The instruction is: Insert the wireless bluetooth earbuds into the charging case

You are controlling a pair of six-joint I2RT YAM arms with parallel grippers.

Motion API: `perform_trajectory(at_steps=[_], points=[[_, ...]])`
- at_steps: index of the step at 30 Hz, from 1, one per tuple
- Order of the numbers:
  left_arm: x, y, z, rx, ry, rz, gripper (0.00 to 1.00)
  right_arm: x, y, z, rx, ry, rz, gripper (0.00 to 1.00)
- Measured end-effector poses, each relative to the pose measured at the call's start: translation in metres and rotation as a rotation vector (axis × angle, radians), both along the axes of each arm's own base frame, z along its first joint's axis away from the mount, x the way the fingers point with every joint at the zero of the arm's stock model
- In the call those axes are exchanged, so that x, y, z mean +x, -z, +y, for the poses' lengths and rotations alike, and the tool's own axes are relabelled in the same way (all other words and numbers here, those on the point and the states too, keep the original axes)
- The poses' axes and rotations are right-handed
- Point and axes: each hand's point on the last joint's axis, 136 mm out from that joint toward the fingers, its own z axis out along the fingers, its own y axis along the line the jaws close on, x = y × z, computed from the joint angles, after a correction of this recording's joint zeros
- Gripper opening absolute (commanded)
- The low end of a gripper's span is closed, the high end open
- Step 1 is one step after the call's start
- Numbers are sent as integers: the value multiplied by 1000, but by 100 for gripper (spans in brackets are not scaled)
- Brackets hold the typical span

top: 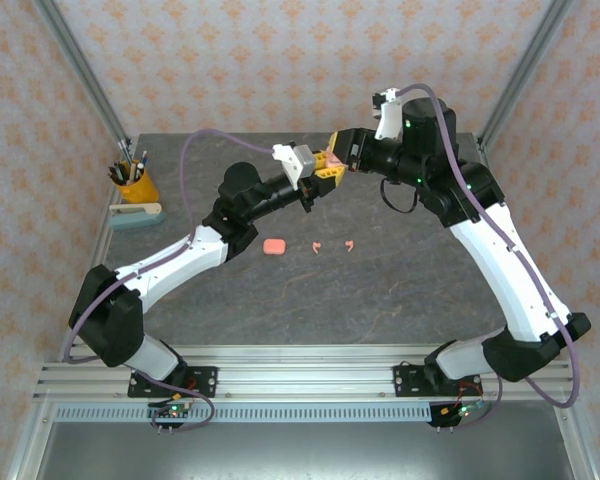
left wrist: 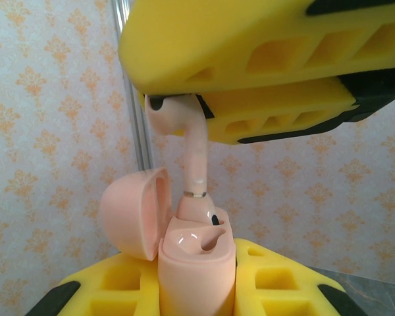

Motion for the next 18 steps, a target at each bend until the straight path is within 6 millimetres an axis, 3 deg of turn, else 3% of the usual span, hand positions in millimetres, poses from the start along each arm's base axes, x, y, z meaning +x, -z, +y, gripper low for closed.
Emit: perform_trajectory(at_steps=[18], points=[[1,3,0,8,-3,12,0,-2,18,-2,-22,1,28,20]])
